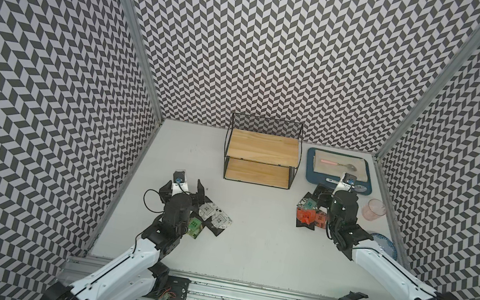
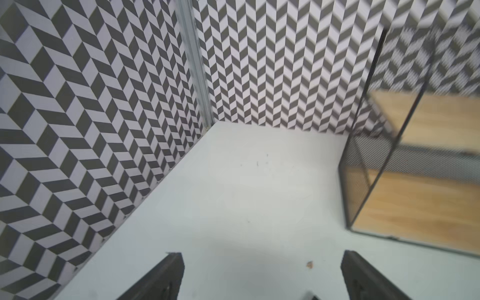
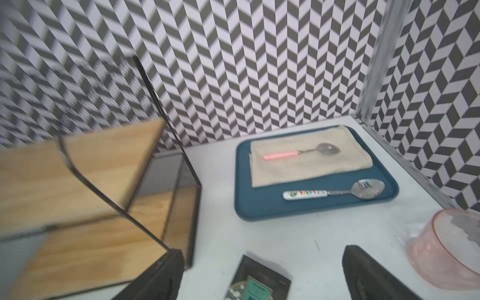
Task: Remove the tea bags from the shelf
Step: Place the tea bag at the center of the board, then reset both arms
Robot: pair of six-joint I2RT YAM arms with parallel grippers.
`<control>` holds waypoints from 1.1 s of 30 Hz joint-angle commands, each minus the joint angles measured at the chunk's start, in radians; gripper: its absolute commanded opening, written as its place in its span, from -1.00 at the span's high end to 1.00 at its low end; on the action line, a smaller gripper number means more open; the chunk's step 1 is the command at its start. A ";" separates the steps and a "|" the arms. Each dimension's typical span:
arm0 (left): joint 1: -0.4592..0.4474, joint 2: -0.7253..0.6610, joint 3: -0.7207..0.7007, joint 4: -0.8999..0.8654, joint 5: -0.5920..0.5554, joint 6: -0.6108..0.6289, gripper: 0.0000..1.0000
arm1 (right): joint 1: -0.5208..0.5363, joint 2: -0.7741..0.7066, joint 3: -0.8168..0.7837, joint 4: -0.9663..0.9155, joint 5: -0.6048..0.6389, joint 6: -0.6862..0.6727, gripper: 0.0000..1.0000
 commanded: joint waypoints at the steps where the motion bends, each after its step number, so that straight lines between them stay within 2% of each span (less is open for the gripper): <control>1: 0.103 0.198 0.000 0.330 0.109 0.159 -0.99 | -0.019 0.043 -0.088 0.271 0.030 -0.192 -0.99; 3: 0.110 0.310 -0.031 0.482 0.090 0.149 -0.99 | -0.030 0.054 -0.174 0.408 0.046 -0.215 -0.99; 5: 0.135 0.401 0.039 0.472 0.108 0.122 -0.99 | -0.070 0.066 -0.234 0.503 -0.002 -0.211 -0.99; 8: 0.184 0.508 0.097 0.549 0.107 0.102 -0.99 | -0.111 0.121 -0.276 0.654 -0.072 -0.232 -0.99; 12: 0.245 0.580 0.133 0.624 0.187 0.072 -0.99 | -0.155 0.187 -0.266 0.787 -0.146 -0.269 -0.99; 15: 0.269 0.639 0.095 0.764 0.225 0.050 -0.99 | -0.214 0.237 -0.283 0.861 -0.194 -0.240 -0.99; 20: 0.297 0.628 0.098 0.733 0.301 0.033 -0.99 | -0.278 0.320 -0.398 1.126 -0.282 -0.197 -0.99; 33: 0.301 0.640 0.111 0.727 0.309 0.035 -0.99 | -0.285 0.348 -0.335 1.056 -0.246 -0.179 -0.99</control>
